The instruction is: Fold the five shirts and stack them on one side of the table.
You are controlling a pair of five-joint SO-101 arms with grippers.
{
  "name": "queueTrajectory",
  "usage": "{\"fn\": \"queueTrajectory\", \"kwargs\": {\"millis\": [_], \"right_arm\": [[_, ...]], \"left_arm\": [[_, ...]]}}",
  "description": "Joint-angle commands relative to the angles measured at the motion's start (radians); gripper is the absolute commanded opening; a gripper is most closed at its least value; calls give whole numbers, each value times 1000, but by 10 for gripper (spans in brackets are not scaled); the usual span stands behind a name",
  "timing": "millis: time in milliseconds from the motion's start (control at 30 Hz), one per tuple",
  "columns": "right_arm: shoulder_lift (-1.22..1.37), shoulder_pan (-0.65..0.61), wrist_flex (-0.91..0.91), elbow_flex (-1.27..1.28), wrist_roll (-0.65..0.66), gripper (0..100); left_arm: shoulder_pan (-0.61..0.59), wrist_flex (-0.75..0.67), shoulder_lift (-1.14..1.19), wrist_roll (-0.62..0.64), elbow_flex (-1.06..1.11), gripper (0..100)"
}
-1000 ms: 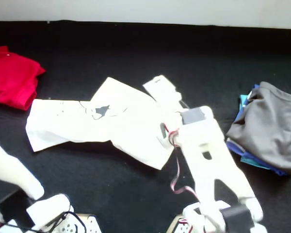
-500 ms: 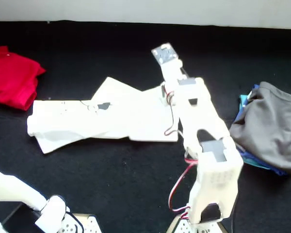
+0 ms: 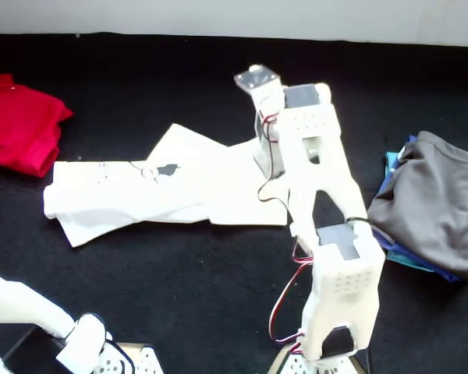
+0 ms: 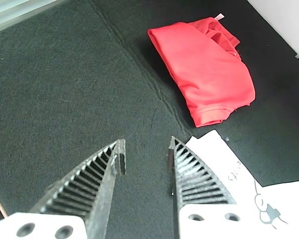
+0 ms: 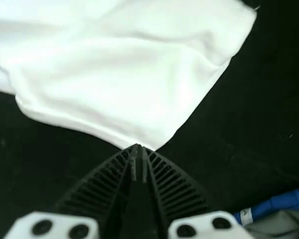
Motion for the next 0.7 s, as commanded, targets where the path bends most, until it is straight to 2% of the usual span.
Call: {"fn": "queueTrajectory", "kwargs": {"millis": [0, 133, 300, 533, 667], "right_arm": [[-61, -10, 68, 8, 5, 13], [-53, -15, 67, 114, -3, 46], [-53, -15, 62, 234, -3, 200], [-53, -65, -42, 251, -3, 222], [-45, -90, -88, 251, -6, 290]], "left_arm": [[-1, 6, -24, -8, 1, 153], [2, 6, -24, -8, 1, 153], [2, 6, -24, -8, 1, 153], [5, 6, -19, -8, 31, 153], [31, 6, -24, -11, 99, 153]]}}
